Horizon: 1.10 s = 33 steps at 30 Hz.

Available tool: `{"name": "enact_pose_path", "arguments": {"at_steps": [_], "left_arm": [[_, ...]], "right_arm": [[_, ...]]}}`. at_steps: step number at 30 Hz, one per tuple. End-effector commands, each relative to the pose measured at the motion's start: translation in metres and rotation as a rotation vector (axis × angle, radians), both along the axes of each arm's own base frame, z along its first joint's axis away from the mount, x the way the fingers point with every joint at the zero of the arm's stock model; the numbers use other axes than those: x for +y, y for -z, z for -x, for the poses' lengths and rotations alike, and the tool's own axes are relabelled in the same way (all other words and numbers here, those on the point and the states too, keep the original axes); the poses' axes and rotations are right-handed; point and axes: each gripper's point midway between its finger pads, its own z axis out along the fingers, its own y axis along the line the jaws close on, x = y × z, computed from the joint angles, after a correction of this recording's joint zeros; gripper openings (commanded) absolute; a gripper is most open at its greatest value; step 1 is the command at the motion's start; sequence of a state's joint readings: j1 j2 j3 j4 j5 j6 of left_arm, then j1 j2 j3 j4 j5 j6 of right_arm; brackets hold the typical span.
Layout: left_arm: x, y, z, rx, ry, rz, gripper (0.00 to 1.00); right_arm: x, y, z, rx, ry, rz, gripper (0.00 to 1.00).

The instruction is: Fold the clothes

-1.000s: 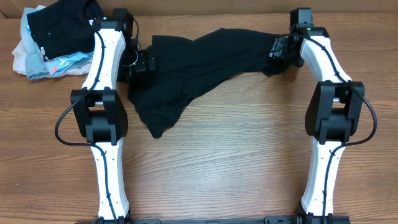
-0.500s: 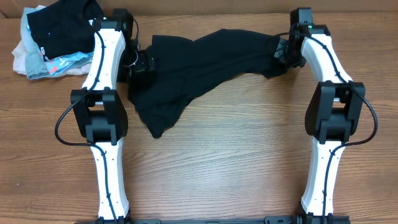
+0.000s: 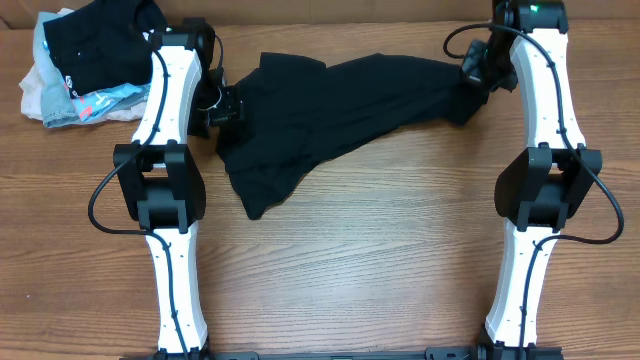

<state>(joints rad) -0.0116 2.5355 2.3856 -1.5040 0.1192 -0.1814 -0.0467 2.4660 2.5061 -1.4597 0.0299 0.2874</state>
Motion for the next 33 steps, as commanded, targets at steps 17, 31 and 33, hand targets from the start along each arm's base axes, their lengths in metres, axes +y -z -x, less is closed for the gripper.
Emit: {"name": "enact_pose_path", "arguments": {"at_steps": [17, 31, 33], "left_arm": [[-0.111, -0.08, 0.059, -0.044, 0.448, 0.006, 1.0], [-0.117, -0.017, 0.053, -0.058, 0.454, -0.157, 0.93], [-0.116, -0.007, 0.055, -0.052, 0.455, -0.157, 0.93]], "right_arm": [[-0.003, -0.008, 0.011, 0.03, 0.009, -0.001, 0.04], [-0.003, -0.008, 0.013, 0.04, 0.009, -0.001, 0.04], [-0.003, -0.008, 0.012, 0.034, 0.009, -0.001, 0.04]]}}
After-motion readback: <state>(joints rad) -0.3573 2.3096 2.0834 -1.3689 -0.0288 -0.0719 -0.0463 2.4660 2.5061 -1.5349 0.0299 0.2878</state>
